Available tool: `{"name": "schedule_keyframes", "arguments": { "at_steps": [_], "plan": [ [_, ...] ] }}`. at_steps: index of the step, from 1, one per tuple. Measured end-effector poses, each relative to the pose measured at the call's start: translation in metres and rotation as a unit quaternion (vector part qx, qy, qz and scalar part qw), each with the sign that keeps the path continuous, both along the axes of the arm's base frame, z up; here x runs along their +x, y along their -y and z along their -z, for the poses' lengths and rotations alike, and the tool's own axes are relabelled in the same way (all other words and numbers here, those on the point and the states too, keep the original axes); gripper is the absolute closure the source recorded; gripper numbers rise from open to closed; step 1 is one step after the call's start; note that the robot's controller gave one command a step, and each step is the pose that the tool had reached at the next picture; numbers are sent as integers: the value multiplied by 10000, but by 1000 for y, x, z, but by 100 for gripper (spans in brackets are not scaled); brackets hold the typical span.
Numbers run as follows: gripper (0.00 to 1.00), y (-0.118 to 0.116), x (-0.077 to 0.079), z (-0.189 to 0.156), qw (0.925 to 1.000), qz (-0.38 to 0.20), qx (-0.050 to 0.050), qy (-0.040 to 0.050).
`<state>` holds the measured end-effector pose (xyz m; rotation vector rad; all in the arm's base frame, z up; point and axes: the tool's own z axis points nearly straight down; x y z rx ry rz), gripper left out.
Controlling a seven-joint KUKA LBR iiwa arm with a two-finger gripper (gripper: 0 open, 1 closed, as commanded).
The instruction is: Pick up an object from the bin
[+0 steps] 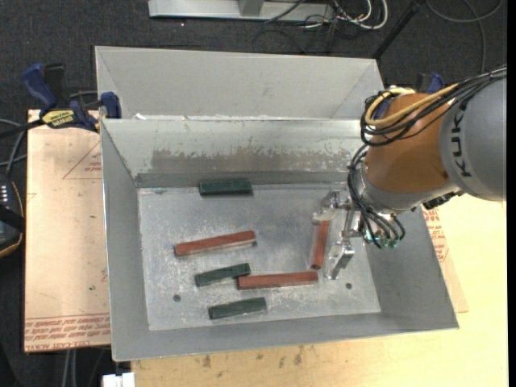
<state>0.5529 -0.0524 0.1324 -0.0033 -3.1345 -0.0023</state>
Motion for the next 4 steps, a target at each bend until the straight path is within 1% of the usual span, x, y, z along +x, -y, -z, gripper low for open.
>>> {"name": "schedule_keyframes", "arguments": {
  "at_steps": [1, 2, 3, 4],
  "plan": [
    [0, 0, 2, -4, 10000, -7, -4, 39],
    [100, -39, -27, 55, 9910, -1332, -4, 109],
    [100, -39, -27, 55, 9910, -1336, -5, 109],
    [100, -57, -8, -123, 9935, -1137, -5, 97]
  ]
}}
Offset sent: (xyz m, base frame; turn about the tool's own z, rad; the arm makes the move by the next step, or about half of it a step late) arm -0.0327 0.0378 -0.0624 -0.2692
